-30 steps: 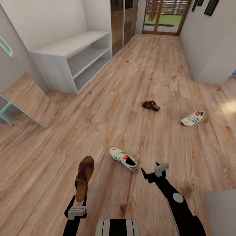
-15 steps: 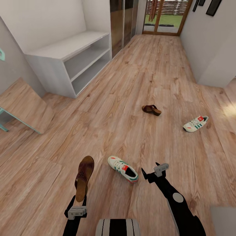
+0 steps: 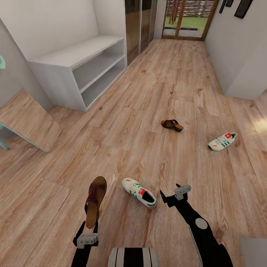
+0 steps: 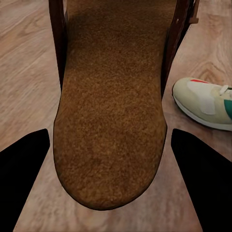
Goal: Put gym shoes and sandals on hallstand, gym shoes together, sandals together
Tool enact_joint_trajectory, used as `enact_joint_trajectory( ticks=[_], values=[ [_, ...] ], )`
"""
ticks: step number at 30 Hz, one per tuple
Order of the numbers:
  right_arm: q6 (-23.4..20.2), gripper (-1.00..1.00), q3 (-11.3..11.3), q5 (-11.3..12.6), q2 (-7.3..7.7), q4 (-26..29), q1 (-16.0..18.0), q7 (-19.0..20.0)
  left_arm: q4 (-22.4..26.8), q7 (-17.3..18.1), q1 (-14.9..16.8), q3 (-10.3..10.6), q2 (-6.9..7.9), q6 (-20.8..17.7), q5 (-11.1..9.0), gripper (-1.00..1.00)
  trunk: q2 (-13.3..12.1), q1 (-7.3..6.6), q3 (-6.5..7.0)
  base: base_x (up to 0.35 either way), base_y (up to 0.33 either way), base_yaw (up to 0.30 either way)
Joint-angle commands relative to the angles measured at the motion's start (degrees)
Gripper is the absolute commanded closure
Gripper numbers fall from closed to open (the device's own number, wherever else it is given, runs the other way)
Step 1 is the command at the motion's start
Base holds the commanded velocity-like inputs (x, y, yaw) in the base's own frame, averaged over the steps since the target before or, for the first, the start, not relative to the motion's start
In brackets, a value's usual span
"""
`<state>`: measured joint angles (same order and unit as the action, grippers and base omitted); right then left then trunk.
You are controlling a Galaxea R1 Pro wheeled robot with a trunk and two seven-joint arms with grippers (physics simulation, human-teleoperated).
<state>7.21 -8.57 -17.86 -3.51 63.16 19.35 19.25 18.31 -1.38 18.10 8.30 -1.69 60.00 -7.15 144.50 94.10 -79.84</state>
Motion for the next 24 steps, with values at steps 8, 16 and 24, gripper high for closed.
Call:
enact_joint_trajectory(
  ticks=[8,16,24],
  values=[
    [-0.1,-1.0,0.1,-0.2,-0.19,0.0,0.0,-0.1,0.0,0.0,0.0,0.0,0.02,0.0,-0.1,1.0,0.0,0.0,0.0,0.002,0.0,0.213],
    [-0.2,-1.0,0.1,-0.2,-0.21,-0.1,0.0,-0.1,0.0,0.0,0.0,0.0,0.02,0.0,-0.1,1.0,0.0,0.0,0.0,0.001,0.0,0.258],
    [-0.2,-1.0,0.1,-0.2,-0.19,-0.1,0.0,0.0,0.0,0.0,0.0,-0.1,0.02,0.0,-0.1,1.0,0.0,0.0,0.0,0.0,0.0,0.127]
  ],
)
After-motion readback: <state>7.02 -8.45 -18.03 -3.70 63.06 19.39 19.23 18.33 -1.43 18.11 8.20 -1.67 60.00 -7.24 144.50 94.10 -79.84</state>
